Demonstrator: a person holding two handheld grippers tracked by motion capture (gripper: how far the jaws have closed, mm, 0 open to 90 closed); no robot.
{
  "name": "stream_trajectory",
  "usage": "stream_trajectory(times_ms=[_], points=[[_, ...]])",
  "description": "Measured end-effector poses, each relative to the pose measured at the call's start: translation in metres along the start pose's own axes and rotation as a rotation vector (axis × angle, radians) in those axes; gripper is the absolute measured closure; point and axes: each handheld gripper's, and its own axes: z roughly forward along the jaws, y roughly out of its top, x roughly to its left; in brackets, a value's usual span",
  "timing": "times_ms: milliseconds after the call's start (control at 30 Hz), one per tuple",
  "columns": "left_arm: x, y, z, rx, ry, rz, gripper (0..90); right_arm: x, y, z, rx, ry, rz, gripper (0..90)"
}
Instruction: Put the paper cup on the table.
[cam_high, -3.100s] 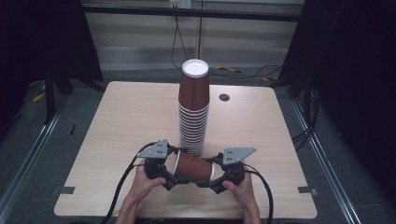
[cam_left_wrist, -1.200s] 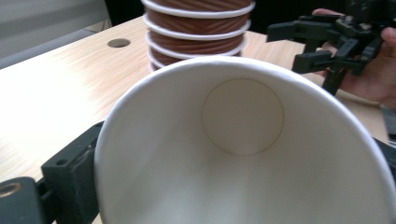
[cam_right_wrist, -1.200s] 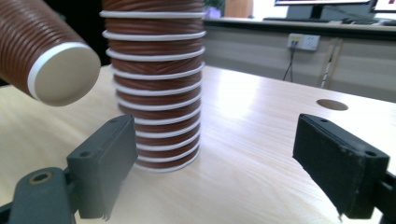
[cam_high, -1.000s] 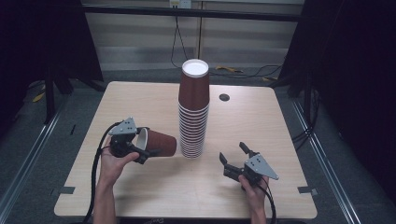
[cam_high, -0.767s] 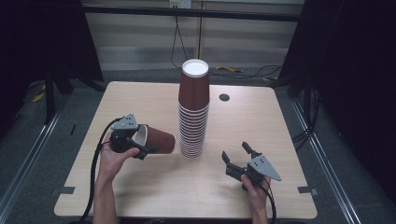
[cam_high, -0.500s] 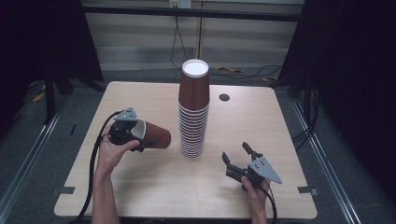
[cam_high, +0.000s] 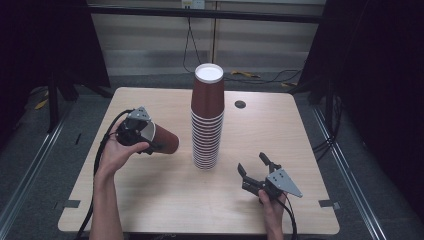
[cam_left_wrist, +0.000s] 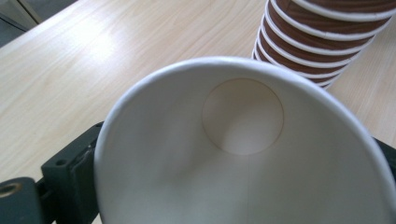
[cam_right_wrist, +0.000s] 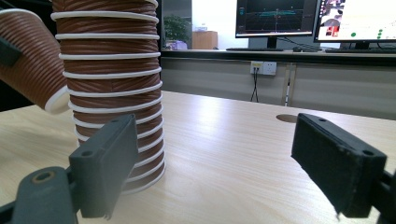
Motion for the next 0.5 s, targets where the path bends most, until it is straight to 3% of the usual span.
stream_trajectory(times_ms=[200, 433, 500], points=[[0.006, 0.009, 0.001, 0.062, 0.007, 0.031, 4.3, 0.0, 0.0, 0.0, 0.0, 0.0, 0.0, 14.5], [0.011, 0.019, 0.003, 0.101, 0.014, 0.043, 4.2, 0.0, 0.0, 0.0, 0.0, 0.0, 0.0, 14.5], [0.012, 0.022, 0.003, 0.12, 0.014, 0.066, 4.2, 0.0, 0.0, 0.0, -0.001, 0.0, 0.0, 14.5]])
